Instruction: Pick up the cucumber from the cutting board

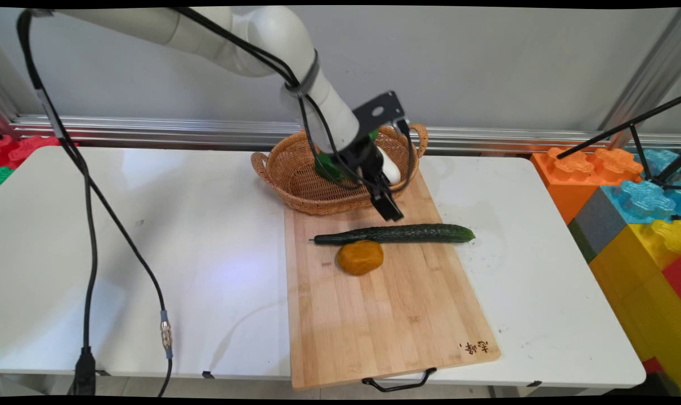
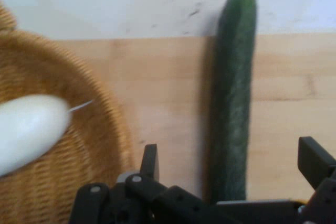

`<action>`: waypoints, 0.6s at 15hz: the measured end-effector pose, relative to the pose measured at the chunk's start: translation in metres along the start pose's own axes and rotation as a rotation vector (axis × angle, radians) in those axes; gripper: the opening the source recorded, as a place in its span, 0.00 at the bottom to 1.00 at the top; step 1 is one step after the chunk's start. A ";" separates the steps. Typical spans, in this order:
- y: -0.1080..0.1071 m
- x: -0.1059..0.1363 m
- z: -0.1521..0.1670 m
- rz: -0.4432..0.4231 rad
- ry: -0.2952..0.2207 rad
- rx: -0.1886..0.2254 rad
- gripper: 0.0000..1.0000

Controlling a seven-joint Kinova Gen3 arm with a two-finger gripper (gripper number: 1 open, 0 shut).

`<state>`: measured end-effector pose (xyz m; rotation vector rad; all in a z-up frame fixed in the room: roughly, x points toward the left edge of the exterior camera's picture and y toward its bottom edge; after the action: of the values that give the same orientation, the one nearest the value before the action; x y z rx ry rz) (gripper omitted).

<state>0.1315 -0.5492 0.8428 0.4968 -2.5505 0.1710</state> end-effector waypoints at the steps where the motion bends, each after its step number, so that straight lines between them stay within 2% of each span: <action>1: 0.003 0.001 0.003 0.007 0.001 -0.006 1.00; 4: 0.012 0.000 0.020 0.041 0.002 -0.015 1.00; 9: 0.014 -0.006 0.042 0.061 -0.001 0.012 1.00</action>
<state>0.1107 -0.5433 0.8034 0.4237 -2.5684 0.2084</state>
